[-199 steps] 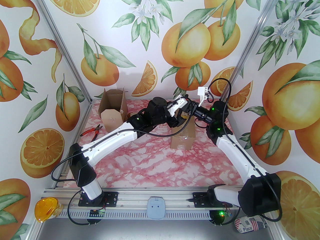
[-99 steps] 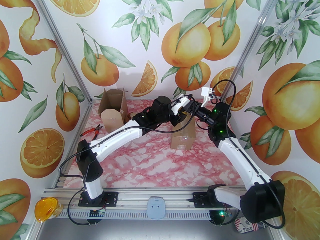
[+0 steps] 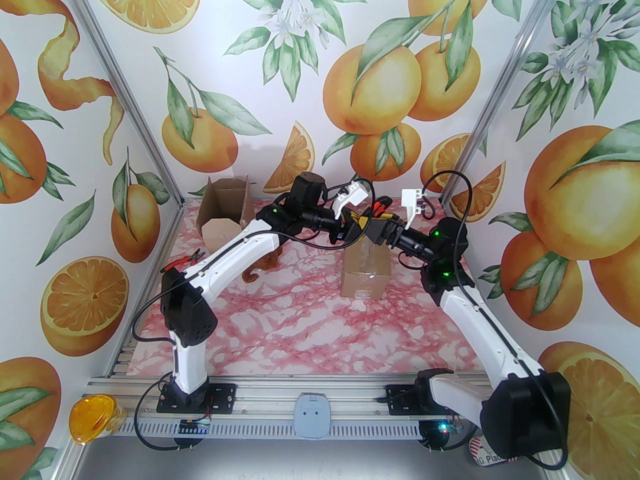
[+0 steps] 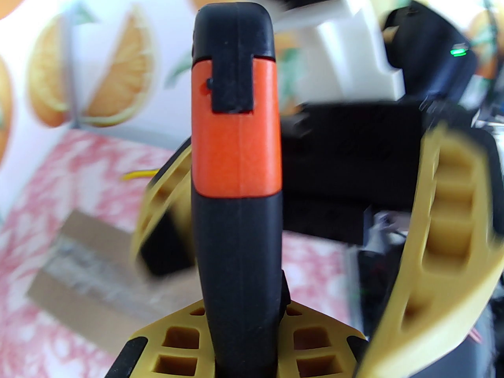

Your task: Unpack the express box

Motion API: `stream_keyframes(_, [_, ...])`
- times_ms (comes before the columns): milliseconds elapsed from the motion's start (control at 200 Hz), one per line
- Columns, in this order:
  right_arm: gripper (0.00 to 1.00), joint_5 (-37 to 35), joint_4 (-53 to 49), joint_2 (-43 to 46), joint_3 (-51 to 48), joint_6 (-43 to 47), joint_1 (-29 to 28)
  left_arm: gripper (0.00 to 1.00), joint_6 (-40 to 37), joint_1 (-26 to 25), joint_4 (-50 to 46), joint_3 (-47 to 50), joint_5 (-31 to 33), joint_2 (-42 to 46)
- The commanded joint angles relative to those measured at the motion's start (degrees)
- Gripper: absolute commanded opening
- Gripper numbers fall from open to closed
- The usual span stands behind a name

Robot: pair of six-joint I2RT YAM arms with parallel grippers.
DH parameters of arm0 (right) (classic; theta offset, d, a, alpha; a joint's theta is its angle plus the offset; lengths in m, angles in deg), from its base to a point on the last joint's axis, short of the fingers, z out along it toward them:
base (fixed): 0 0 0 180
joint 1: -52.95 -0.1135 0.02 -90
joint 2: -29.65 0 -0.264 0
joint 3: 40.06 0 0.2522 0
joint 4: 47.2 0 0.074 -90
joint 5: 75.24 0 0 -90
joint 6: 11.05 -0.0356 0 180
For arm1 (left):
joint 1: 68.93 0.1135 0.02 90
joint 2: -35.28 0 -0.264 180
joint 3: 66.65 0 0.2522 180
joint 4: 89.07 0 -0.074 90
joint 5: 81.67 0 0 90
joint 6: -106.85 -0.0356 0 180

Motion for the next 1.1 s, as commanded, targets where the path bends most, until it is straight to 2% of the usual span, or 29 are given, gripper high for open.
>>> stream_keyframes(0, [0.7,7.2,6.0,0.1,-1.0,-0.3,-0.1,0.1,-0.7,-0.3,-6.0,-5.3,-11.3,-2.8])
stream_keyframes(90, [0.63,6.9,9.5,0.1,-1.7,-0.9,-0.1,0.09,-1.0,-0.5,-7.0,-6.2,-13.0,-3.6])
stream_keyframes(485, [0.33,8.9,11.3,-1.3,-2.3,-2.9,-0.1,0.11,-4.2,-0.4,-12.2,-8.6,-16.7,-4.2])
stream_keyframes(560, [0.29,9.0,10.6,-1.0,-2.3,-2.4,-0.1,0.16,-4.3,-0.3,-13.1,-10.1,-16.5,-4.9])
stream_keyframes(585, [0.29,8.9,10.4,-0.8,-2.3,-2.2,-0.1,0.2,-4.3,-0.3,-13.4,-10.6,-16.4,-5.2])
stream_keyframes(615, [0.28,8.7,10.1,-0.6,-2.4,-1.9,-0.1,0.3,-4.6,-0.4,-13.8,-11.1,-15.7,-5.4])
stream_keyframes(690, [0.25,7.4,8.5,0.3,-2.3,-0.5,0.0,0.37,-5.6,-0.1,-14.1,-11.4,-13.8,-5.2])
stream_keyframes(796, [0.19,3.2,0.6,2.3,-1.9,4.6,0.8,0.61,-6.3,0.2,-13.1,-10.8,-7.7,-4.2])
stream_keyframes(861, [0.16,0.0,-4.0,3.4,-1.4,7.2,1.9,0.73,-5.9,0.9,-10.6,-8.9,-2.2,-2.8])
stream_keyframes(891, [0.17,-2.1,-5.8,3.9,-1.2,8.2,2.6,0.82,-5.4,1.3,-8.8,-7.3,0.7,-1.9])
stream_keyframes(981, [0.13,-9.3,-14.5,6.4,-0.4,13.8,5.1,0.88,-3.3,2.6,-1.8,-0.9,13.3,2.3])
stream_keyframes(1021, [0.13,-14.5,-17.9,7.6,-0.2,15.9,6.0,0.91,-1.2,3.3,2.3,3.1,18.0,4.4])
stream_keyframes(1096, [0.12,-23.7,-22.5,8.8,-0.2,18.6,7.7,0.96,3.0,4.8,10.6,10.9,23.2,8.4])
